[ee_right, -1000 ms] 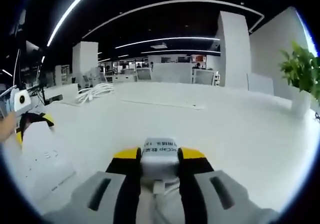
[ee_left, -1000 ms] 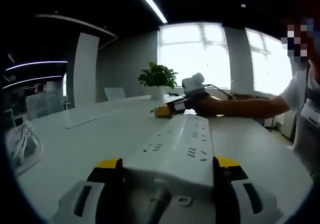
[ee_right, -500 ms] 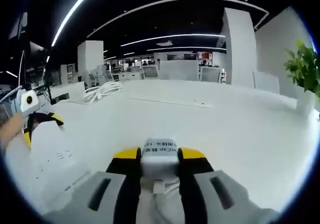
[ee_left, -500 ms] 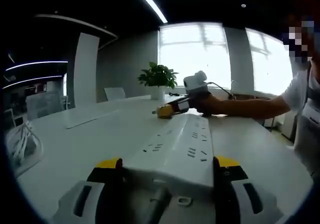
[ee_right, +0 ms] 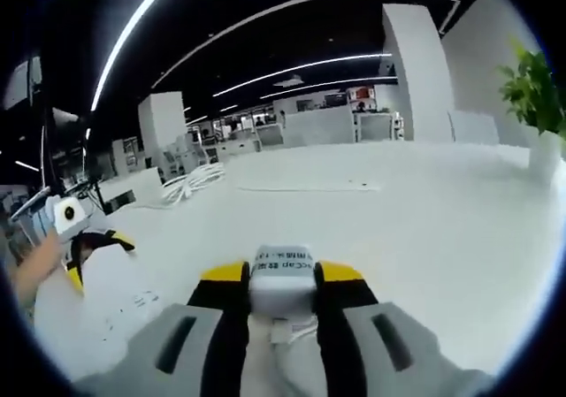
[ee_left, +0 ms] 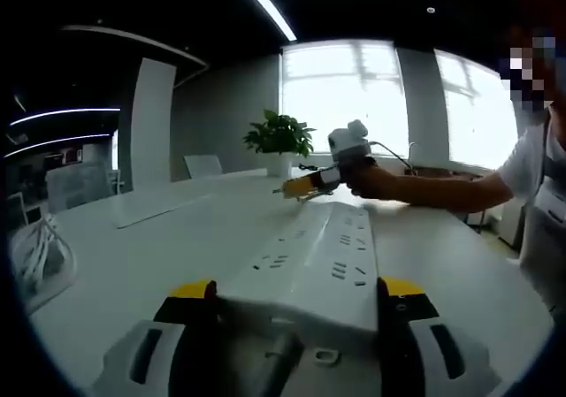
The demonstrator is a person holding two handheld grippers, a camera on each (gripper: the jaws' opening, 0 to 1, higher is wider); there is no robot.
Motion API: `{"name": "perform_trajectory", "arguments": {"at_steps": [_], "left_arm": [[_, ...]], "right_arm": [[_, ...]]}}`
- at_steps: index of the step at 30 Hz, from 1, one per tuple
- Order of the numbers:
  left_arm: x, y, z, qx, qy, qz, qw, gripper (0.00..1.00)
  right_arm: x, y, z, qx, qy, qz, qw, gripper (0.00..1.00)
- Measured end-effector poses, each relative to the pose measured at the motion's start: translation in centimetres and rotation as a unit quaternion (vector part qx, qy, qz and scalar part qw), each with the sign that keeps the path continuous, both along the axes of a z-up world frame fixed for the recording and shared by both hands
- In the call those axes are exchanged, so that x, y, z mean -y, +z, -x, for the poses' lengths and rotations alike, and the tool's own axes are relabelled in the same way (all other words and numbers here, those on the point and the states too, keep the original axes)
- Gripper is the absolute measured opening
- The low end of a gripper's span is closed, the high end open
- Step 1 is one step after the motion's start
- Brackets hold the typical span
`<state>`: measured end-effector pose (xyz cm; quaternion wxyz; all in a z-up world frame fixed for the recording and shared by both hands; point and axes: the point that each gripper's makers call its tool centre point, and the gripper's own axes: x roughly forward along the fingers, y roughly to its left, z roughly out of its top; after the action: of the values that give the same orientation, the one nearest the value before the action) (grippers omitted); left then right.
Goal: Straighten the power strip on the desk, plug the charger into it
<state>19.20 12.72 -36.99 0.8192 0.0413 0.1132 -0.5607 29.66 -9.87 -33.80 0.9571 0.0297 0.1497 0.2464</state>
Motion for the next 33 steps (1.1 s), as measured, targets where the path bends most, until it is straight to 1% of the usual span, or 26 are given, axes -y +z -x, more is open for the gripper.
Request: {"name": "perform_trajectory", "arguments": {"at_steps": [7,9,10,11,12,13,15,19,21,23,26,33], "left_arm": [[0.0,0.0,-0.1,0.000,0.000,0.000,1.0000,0.75],[-0.1,0.1,-0.2,0.000,0.000,0.001,1.0000,0.75],[-0.1,0.1,-0.2,0.000,-0.001,0.001,1.0000,0.75],[-0.1,0.1,-0.3,0.000,-0.001,0.001,1.0000,0.75],[-0.1,0.1,-0.2,0.000,-0.001,0.001,1.0000,0.75],[0.0,0.0,-0.2,0.000,-0.001,0.001,1.0000,0.75],[0.0,0.0,-0.2,0.000,0.000,0.000,1.0000,0.75],[0.0,0.0,-0.2,0.000,0.000,0.000,1.0000,0.75],[0.0,0.0,-0.2,0.000,0.000,0.000,1.0000,0.75],[0.0,0.0,-0.2,0.000,0.000,0.000,1.0000,0.75],[0.0,0.0,-0.2,0.000,0.000,-0.001,1.0000,0.75],[0.1,0.0,-0.2,0.000,-0.001,-0.001,1.0000,0.75]], "right_arm": [[0.1,0.3,0.4,-0.013,-0.002,-0.025,0.9996,0.27],[-0.4,0.2,0.7,-0.022,0.001,-0.039,0.9990,0.27],[-0.8,0.0,0.7,-0.026,0.007,-0.040,0.9988,0.27],[-1.2,-0.6,0.9,-0.035,0.016,-0.027,0.9989,0.27],[-1.4,-1.2,1.1,-0.043,0.016,-0.013,0.9989,0.27],[-1.7,-1.5,1.1,-0.044,0.017,-0.004,0.9989,0.27],[-2.1,-1.4,1.4,-0.037,0.021,0.014,0.9990,0.27],[-2.3,-0.7,1.5,-0.034,0.021,0.002,0.9992,0.27],[-2.1,-0.5,1.5,-0.034,0.019,0.001,0.9992,0.27],[-1.7,-0.5,1.7,-0.042,0.013,0.002,0.9990,0.27],[-1.4,-0.4,2.2,-0.053,0.010,-0.008,0.9985,0.27],[-1.4,-0.1,3.5,-0.068,0.010,-0.001,0.9976,0.27]]}}
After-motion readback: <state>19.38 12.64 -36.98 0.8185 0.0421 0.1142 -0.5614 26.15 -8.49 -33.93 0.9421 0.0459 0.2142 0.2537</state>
